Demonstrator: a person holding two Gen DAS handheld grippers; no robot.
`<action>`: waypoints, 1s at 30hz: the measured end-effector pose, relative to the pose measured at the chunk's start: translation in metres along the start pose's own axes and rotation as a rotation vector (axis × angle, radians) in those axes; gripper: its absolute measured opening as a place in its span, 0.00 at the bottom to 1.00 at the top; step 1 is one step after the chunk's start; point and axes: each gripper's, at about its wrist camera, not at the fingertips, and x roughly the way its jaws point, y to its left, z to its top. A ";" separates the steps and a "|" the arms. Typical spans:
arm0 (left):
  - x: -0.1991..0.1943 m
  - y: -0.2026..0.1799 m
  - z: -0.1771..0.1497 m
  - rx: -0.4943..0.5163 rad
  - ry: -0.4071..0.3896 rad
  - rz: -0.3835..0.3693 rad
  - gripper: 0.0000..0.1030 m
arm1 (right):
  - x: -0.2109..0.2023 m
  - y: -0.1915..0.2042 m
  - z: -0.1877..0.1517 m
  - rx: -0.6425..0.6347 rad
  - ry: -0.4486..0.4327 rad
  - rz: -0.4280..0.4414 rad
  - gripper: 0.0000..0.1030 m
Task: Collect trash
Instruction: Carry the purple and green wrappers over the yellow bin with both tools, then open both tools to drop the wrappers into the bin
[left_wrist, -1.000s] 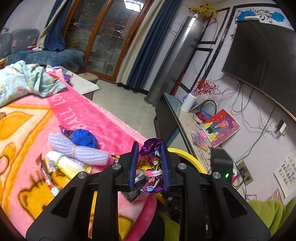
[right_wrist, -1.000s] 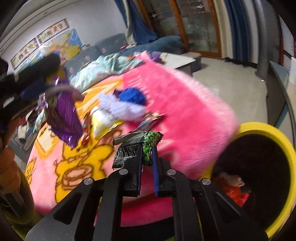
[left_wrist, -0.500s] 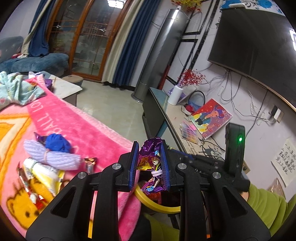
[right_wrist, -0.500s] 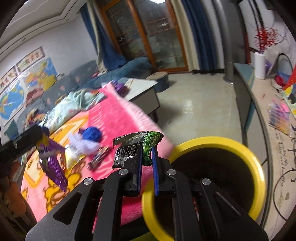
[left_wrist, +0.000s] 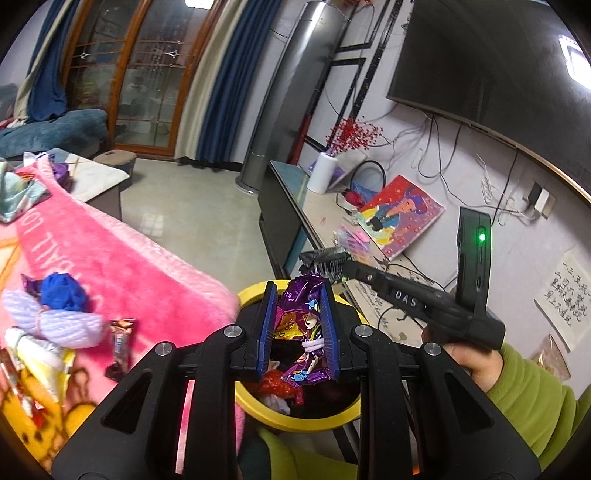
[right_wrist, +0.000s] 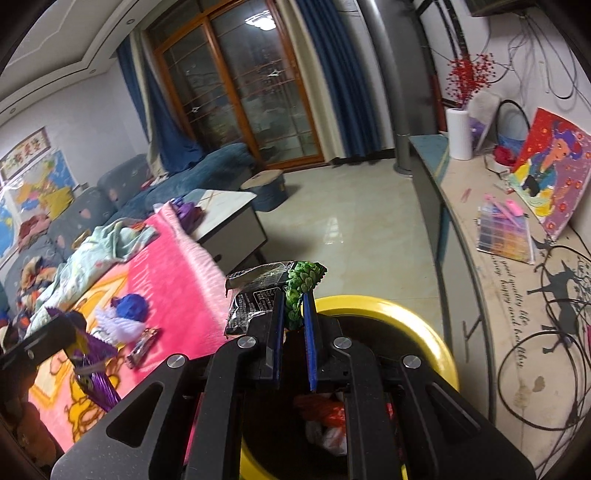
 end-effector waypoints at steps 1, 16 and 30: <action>0.003 -0.001 -0.001 0.003 0.004 -0.002 0.16 | 0.000 -0.004 0.000 0.006 -0.002 -0.008 0.10; 0.044 -0.014 -0.021 0.033 0.081 -0.015 0.17 | 0.011 -0.041 -0.010 0.074 0.059 -0.065 0.10; 0.100 -0.011 -0.043 0.025 0.188 -0.026 0.21 | 0.033 -0.056 -0.023 0.134 0.166 -0.047 0.17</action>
